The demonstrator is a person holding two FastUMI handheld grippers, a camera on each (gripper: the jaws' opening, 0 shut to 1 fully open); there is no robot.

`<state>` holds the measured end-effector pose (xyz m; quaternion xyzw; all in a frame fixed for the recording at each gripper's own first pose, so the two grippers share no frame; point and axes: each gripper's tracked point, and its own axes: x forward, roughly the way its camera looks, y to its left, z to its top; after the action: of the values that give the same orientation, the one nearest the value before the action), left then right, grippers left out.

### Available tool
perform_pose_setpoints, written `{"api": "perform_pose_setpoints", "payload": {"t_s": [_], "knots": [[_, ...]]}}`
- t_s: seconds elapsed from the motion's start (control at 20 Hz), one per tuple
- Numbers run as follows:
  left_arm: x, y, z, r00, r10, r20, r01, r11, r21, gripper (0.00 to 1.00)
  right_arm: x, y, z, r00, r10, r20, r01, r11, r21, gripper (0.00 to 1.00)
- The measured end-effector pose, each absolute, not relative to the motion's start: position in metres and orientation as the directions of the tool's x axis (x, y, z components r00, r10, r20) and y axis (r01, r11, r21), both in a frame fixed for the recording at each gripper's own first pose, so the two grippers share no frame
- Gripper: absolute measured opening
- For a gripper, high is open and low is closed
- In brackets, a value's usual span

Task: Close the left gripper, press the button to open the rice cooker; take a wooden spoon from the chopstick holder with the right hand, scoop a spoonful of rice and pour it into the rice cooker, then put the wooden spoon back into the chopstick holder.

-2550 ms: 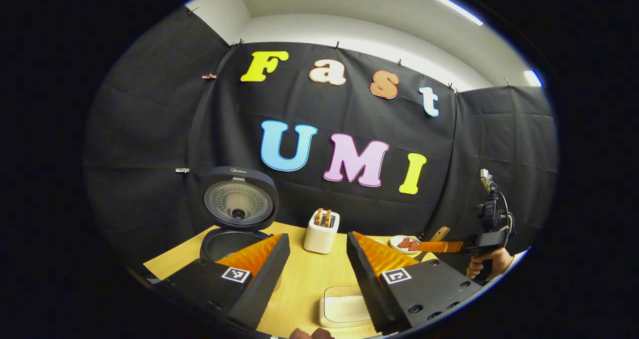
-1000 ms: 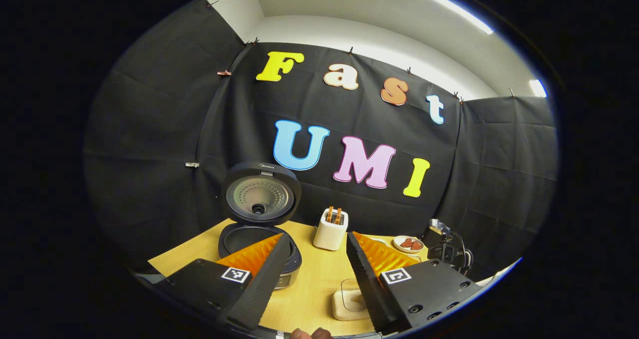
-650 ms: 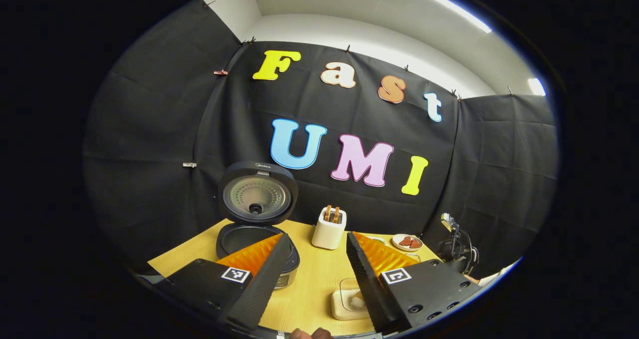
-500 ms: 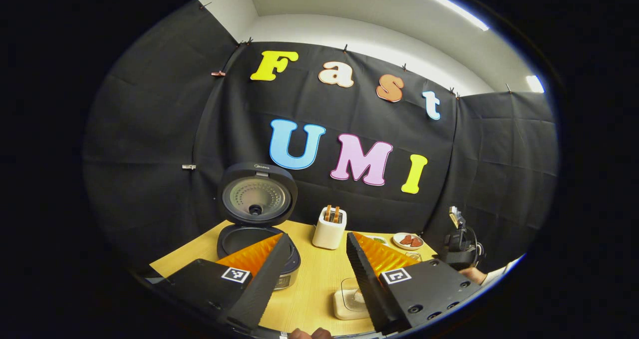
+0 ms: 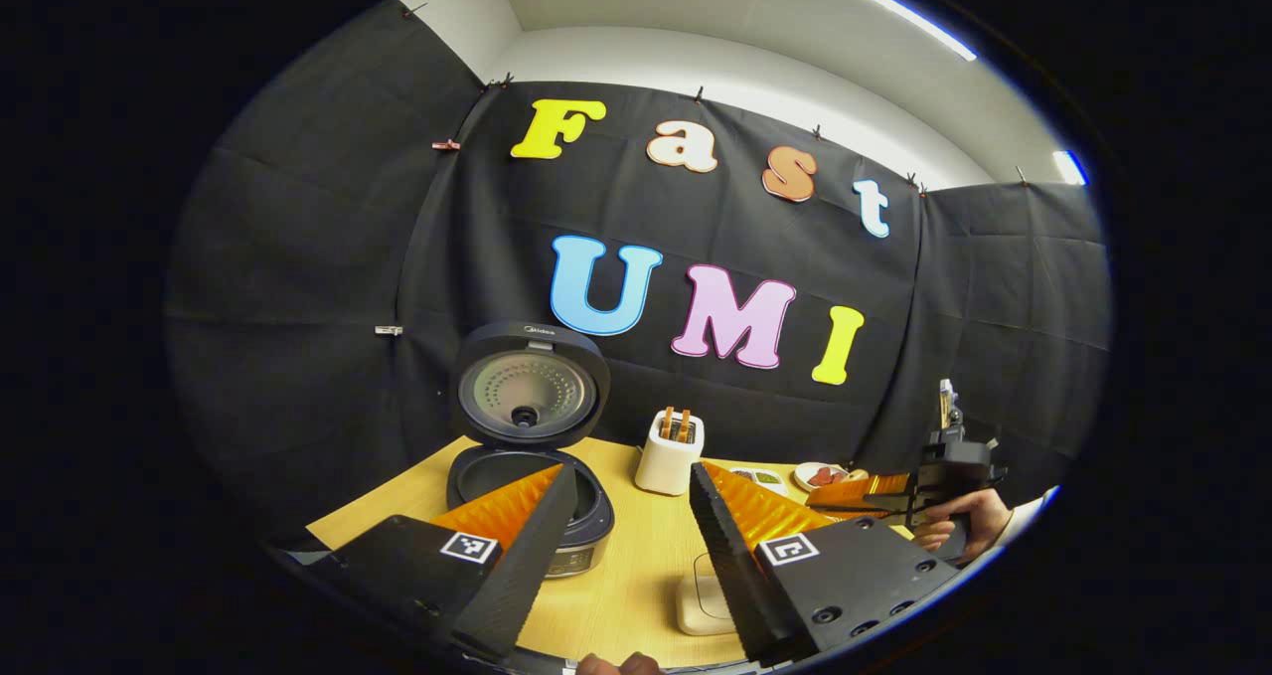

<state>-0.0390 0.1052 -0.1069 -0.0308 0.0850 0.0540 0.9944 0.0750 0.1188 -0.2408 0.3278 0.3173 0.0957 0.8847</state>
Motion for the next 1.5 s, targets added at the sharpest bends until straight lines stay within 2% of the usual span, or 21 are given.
{"api": "perform_pose_setpoints", "payload": {"t_s": [0.05,0.1,0.2,0.25,0.3,0.35,0.8,1.0,1.05,1.1,1.15,1.35,1.5], "knots": [[-0.040,0.108,-0.107,0.979,0.108,-0.171,-0.119,0.992,-0.053,0.80,0.079,0.127,-0.234,0.781,0.391,-0.487,0.025,0.759,0.650,0.08],[-0.042,0.111,-0.106,0.979,0.113,-0.170,-0.124,0.991,-0.054,0.81,0.084,0.137,-0.225,0.782,0.406,-0.473,0.009,0.752,0.660,0.03],[-0.046,0.116,-0.107,0.978,0.124,-0.170,-0.135,0.989,-0.054,0.80,0.091,0.158,-0.207,0.783,0.434,-0.445,-0.029,0.740,0.672,0.03],[-0.046,0.118,-0.107,0.977,0.129,-0.169,-0.140,0.989,-0.055,0.81,0.095,0.168,-0.201,0.781,0.448,-0.434,-0.048,0.737,0.674,0.12],[-0.049,0.120,-0.106,0.977,0.134,-0.167,-0.146,0.988,-0.056,0.80,0.098,0.179,-0.198,0.778,0.461,-0.427,-0.063,0.734,0.677,0.03],[-0.051,0.123,-0.106,0.976,0.140,-0.165,-0.151,0.987,-0.057,0.80,0.102,0.191,-0.195,0.774,0.474,-0.421,-0.077,0.729,0.680,0.08],[-0.063,0.150,-0.099,0.971,0.190,-0.144,-0.200,0.978,-0.057,0.81,0.138,0.288,-0.207,0.736,0.534,-0.416,-0.133,0.717,0.685,0.08],[-0.071,0.161,-0.097,0.968,0.209,-0.140,-0.219,0.974,-0.063,0.81,0.160,0.330,-0.230,0.738,0.504,-0.448,-0.164,0.778,0.606,0.08],[-0.072,0.163,-0.098,0.967,0.213,-0.139,-0.223,0.973,-0.062,0.80,0.165,0.343,-0.235,0.733,0.505,-0.455,-0.181,0.791,0.585,0.03],[-0.073,0.166,-0.097,0.966,0.217,-0.139,-0.228,0.972,-0.061,0.81,0.169,0.354,-0.242,0.730,0.500,-0.466,-0.198,0.807,0.556,0.08],[-0.074,0.169,-0.097,0.965,0.221,-0.139,-0.232,0.971,-0.061,0.81,0.172,0.364,-0.249,0.725,0.494,-0.480,-0.220,0.826,0.518,0.08],[-0.079,0.177,-0.097,0.960,0.244,-0.140,-0.255,0.965,-0.065,0.80,0.180,0.399,-0.264,0.735,0.464,-0.494,-0.361,0.885,0.294,0.08],[-0.085,0.187,-0.099,0.955,0.258,-0.145,-0.270,0.960,-0.073,0.81,0.173,0.427,-0.269,0.728,0.481,-0.489,-0.482,0.866,0.134,0.05]]}}
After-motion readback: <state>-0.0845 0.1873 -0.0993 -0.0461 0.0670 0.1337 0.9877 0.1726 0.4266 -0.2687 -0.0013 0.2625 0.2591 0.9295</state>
